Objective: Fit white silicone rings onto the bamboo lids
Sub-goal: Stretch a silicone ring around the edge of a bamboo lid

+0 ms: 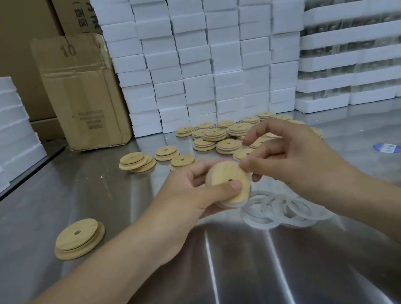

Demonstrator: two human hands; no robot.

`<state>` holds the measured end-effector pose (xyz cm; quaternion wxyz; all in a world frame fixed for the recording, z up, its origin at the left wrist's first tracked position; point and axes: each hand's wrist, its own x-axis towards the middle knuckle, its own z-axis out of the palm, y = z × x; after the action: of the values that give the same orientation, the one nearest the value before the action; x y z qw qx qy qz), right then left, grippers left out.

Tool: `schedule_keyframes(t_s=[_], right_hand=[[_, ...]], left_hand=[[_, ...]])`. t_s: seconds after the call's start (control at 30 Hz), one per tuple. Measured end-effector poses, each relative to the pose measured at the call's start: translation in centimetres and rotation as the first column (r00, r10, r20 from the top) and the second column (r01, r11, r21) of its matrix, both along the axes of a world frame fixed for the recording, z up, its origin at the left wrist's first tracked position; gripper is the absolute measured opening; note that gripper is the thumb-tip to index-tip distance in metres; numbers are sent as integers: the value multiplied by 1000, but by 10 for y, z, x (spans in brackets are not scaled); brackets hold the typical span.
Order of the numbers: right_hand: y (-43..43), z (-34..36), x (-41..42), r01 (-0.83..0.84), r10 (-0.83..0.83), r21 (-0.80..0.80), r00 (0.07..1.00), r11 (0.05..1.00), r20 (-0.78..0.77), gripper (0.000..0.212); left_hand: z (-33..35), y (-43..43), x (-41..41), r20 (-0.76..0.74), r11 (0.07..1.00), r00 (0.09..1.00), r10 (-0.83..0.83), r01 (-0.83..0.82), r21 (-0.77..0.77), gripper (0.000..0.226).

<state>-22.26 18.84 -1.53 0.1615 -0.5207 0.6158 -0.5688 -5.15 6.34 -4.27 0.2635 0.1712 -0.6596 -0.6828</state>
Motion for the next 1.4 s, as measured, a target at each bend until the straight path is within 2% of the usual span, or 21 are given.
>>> schedule_keyframes(t_s=[0.07, 0.2, 0.33, 0.43, 0.57, 1.0, 1.1, 1.17, 1.27, 1.4], right_hand=[[-1, -3, 1, -2, 3, 20, 998, 1000, -59, 28], [-1, -7, 2, 4, 12, 79, 979, 997, -202, 33], [0, -7, 1, 18, 14, 137, 973, 990, -230, 38], [1, -1, -3, -37, 71, 185, 981, 982, -180, 40], [4, 6, -9, -117, 130, 169, 989, 979, -67, 38], [-3, -8, 1, -118, 125, 121, 991, 986, -50, 40], [-4, -10, 4, -173, 185, 180, 982, 968, -48, 35], [-3, -12, 5, -224, 236, 217, 971, 950, -29, 31], [-4, -14, 3, -248, 252, 243, 968, 938, 13, 18], [-7, -15, -10, -161, 159, 237, 987, 958, 26, 13]], left_hand=[[-5, 4, -3, 38, 998, 998, 41, -39, -51, 32], [-7, 1, -2, 35, 992, 992, 122, -121, -43, 21], [-8, 3, -2, 30, 989, 989, 142, -140, -54, 16], [-7, 2, -3, 21, 988, 988, 155, -154, -17, 18], [-2, 1, -1, -45, 982, 992, 121, -113, 153, 23], [0, -2, -2, -204, 971, 971, 124, -75, 228, 28], [-3, -2, -2, -164, 987, 981, 109, -87, 135, 33], [-6, 0, -3, -116, 989, 983, 141, -145, -19, 28], [-11, -3, -5, -57, 952, 978, 198, -206, -226, 12], [-17, -5, -5, 120, 865, 956, 267, -183, -468, 20]])
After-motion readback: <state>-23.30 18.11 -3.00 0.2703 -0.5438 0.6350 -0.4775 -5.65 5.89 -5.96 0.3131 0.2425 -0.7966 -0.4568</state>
